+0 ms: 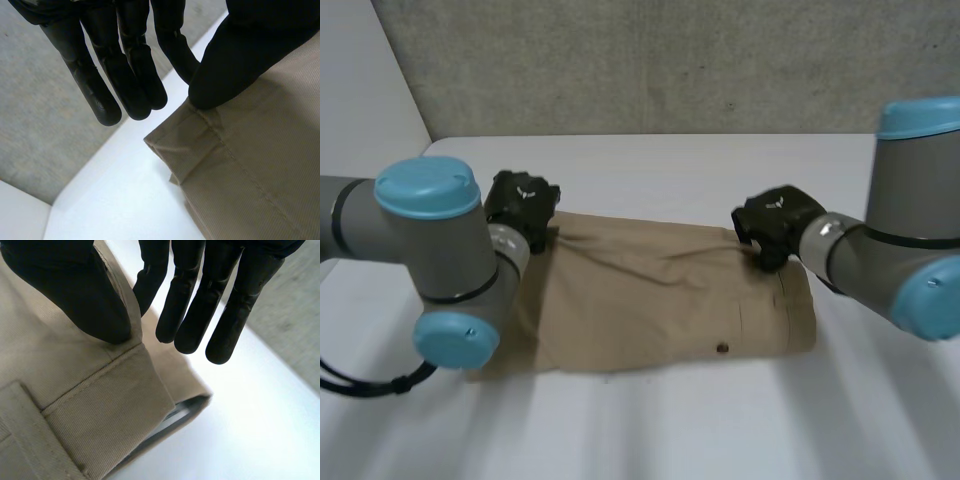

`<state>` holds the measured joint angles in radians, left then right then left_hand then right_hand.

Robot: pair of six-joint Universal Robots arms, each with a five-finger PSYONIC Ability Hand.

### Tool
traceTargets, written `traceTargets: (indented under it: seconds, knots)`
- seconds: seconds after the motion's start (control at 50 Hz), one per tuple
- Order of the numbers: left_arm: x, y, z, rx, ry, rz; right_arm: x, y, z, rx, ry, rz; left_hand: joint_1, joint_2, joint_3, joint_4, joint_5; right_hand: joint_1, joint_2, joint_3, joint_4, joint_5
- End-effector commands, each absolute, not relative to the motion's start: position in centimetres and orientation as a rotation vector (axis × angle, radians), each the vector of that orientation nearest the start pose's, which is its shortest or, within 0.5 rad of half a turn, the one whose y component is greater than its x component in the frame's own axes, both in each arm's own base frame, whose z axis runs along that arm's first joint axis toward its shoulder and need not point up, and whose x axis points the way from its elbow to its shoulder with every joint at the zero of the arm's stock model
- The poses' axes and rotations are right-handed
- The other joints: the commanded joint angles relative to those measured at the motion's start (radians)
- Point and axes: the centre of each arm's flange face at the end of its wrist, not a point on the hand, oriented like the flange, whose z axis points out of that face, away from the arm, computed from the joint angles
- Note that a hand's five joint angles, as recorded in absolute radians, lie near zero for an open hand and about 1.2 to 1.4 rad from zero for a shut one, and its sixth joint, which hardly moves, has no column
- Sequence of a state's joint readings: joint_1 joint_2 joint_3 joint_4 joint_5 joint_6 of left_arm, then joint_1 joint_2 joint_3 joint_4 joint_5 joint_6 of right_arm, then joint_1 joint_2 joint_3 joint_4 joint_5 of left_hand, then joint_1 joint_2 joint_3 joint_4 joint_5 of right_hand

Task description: Fold the shorts.

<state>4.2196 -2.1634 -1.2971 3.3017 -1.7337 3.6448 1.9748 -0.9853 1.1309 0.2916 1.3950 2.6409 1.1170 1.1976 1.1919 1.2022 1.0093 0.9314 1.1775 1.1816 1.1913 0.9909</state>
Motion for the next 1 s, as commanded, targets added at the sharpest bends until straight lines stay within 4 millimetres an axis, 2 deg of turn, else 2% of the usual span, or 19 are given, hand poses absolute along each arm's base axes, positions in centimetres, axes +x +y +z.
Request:
traceTargets:
  seconds: [0.02,0.2,0.32,0.34,0.36,0.38,0.4,0.42,0.46,0.5,0.56,0.58,0.66,0.68,0.74,0.78,0.86,0.94,1.0]
  knots:
    - [-31.3,-36.3,18.0,0.926,2.005,-2.077,31.4,-33.9,19.2,-1.228,2.166,-1.823,0.279,0.199,0.204,0.194,0.212,0.465,0.219,0.215,0.205,0.231]
    - [-32.7,-41.4,15.4,0.854,1.906,-2.182,33.8,-38.6,15.8,-1.27,1.99,-2.16,0.279,0.199,0.204,0.194,0.212,0.465,0.219,0.215,0.205,0.231]
    - [-33.3,-43.4,14.2,0.83,1.781,-2.25,35.3,-39.8,13.9,-1.365,1.823,-2.359,0.279,0.199,0.204,0.194,0.212,0.465,0.219,0.215,0.205,0.231]
    - [-33.4,-43.4,14.0,0.839,1.771,-2.251,35.4,-40.1,13.3,-1.376,1.813,-2.387,0.279,0.199,0.204,0.194,0.212,0.013,-0.234,-0.238,-0.247,-0.222]
    - [-33.4,-43.4,13.9,0.84,1.767,-2.25,35.5,-40.3,13.0,-1.379,1.81,-2.4,0.149,0.068,0.074,0.064,0.082,-0.227,-0.474,-0.478,-0.487,-0.461]
    - [-33.6,-43.2,13.6,0.859,1.763,-2.242,35.5,-40.3,12.7,-1.382,1.811,-2.402,-0.544,-0.625,-0.619,-0.629,-0.611,-0.433,-0.679,-0.684,-0.693,-0.667]
    - [-33.7,-43.1,13.4,0.872,1.766,-2.238,35.6,-40.4,12.5,-1.386,1.814,-2.399,-0.88,-0.96,-0.954,-0.965,-0.946,-0.648,-0.894,-0.898,-0.907,-0.882]
    - [-34.0,-42.7,13.3,0.885,1.767,-2.239,35.8,-40.2,12.3,-1.389,1.81,-2.392,-0.942,-1.023,-1.017,-1.028,-1.009,-0.757,-1.003,-1.007,-1.017,-0.991]
    - [-34.2,-42.1,12.7,0.902,1.785,-2.225,36.0,-40.0,12.9,-1.383,1.794,-2.397,-0.942,-1.023,-1.017,-1.028,-1.009,-0.757,-1.003,-1.007,-1.017,-0.991]
    - [-34.5,-41.7,13.3,0.906,1.78,-2.233,35.8,-40.1,14.9,-1.338,1.776,-2.432,-0.942,-1.023,-1.017,-1.028,-1.009,-0.757,-1.003,-1.007,-1.017,-0.991]
    - [-34.4,-40.8,15.8,0.894,1.763,-2.256,35.4,-39.7,17.8,-1.261,1.751,-2.46,-0.942,-1.023,-1.017,-1.028,-1.009,-0.757,-1.003,-1.007,-1.017,-0.991]
    - [-34.2,-40.6,16.5,0.886,1.764,-2.26,35.1,-39.3,19.6,-1.204,1.744,-2.457,-0.942,-1.023,-1.017,-1.028,-1.009,-0.757,-1.003,-1.007,-1.017,-0.991]
    - [-33.0,-38.7,19.9,0.856,1.771,-2.273,33.8,-37.1,24.0,-1.064,1.759,-2.386,-0.942,-1.023,-1.017,-1.028,-1.009,-0.757,-1.003,-1.007,-1.017,-0.991]
    - [-32.4,-37.7,21.1,0.845,1.783,-2.277,33.6,-36.5,24.6,-1.044,1.773,-2.354,-0.942,-1.023,-1.017,-1.028,-1.009,-0.757,-1.003,-1.007,-1.017,-0.991]
    - [-31.4,-35.9,22.5,0.83,1.822,-2.286,32.3,-34.3,26.1,-0.982,1.868,-2.21,-0.942,-1.023,-1.017,-1.028,-1.009,-0.757,-1.003,-1.007,-1.017,-0.991]
    - [-30.4,-33.9,23.4,0.797,1.89,-2.302,31.4,-33.5,26.2,-0.971,1.94,-2.129,-0.942,-1.023,-1.017,-1.028,-1.009,-0.757,-1.003,-1.007,-1.017,-0.991]
    - [-29.0,-31.0,23.4,0.718,2.052,-2.325,28.7,-32.4,24.5,-0.958,2.197,-1.873,-0.942,-1.023,-1.017,-1.028,-1.009,-0.732,-0.978,-0.983,-0.992,-0.966]
    - [-27.9,-28.5,22.5,0.646,2.226,-2.296,27.4,-30.6,21.4,-0.998,2.387,-1.597,-0.942,-1.022,-1.017,-1.027,-1.009,-0.647,-0.893,-0.897,-0.907,-0.881]
    - [-27.2,-27.1,21.6,0.612,2.336,-2.247,26.9,-30.4,19.0,-1.006,2.434,-1.525,-0.942,-1.022,-1.017,-1.027,-1.009,-0.606,-0.852,-0.856,-0.866,-0.84]
